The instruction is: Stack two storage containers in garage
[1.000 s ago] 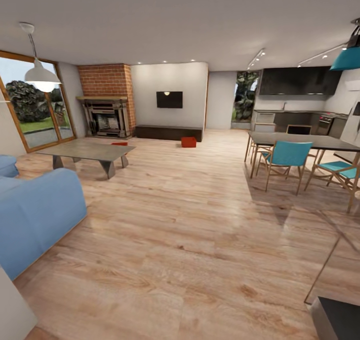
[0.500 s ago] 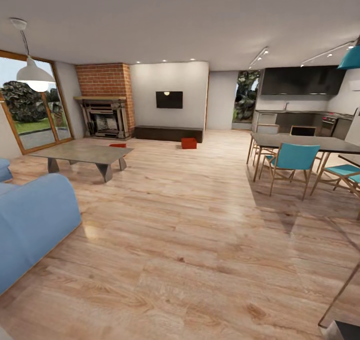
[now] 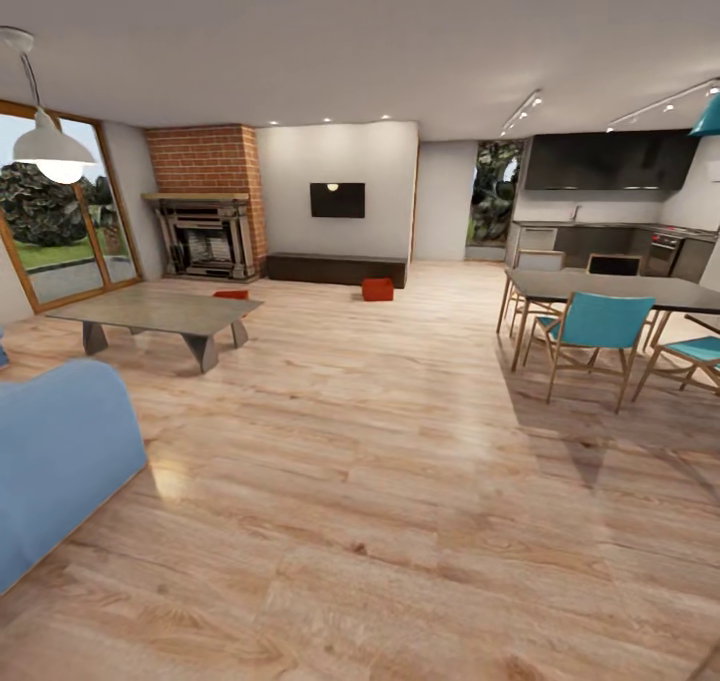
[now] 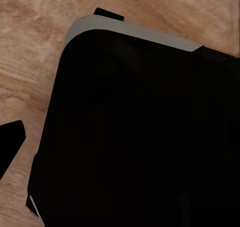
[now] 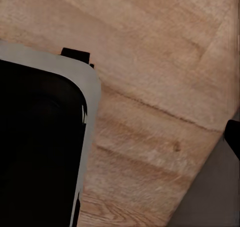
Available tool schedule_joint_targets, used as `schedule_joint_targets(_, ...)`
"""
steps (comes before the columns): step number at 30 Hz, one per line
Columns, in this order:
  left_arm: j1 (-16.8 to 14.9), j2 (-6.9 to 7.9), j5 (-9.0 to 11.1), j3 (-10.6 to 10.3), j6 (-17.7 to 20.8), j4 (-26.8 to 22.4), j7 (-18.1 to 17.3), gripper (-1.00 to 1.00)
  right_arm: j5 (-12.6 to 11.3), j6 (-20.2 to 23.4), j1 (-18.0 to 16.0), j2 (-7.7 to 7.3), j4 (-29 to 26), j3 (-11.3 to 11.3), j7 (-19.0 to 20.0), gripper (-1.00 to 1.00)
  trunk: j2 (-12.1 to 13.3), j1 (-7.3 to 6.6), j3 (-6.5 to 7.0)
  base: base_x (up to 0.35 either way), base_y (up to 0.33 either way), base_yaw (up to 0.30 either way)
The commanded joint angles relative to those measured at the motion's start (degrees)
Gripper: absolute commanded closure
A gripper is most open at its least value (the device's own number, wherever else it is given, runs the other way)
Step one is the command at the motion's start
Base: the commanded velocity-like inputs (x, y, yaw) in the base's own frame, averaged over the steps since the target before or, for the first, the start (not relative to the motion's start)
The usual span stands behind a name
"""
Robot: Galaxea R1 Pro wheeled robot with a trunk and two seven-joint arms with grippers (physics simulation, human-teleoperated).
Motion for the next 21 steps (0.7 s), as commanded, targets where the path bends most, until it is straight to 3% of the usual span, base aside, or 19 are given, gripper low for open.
schedule_joint_targets(1, -0.02, -0.02, 0.26, 0.05, 0.02, -0.03, 0.05, -1.0, -0.59, -0.34, -0.06, -0.02, 0.15, 0.49, -0.03, -1.0, -0.03, 0.03, -0.06, 0.336, -0.072, 0.0)
schedule_joint_targets(21, -0.02, -0.12, -0.21, 0.04, 0.11, -0.12, -0.04, -1.0, -0.59, -0.48, -0.06, 0.2, 0.21, 0.43, -0.32, -1.0, -0.03, 0.03, -0.06, 0.314, -0.114, 0.0)
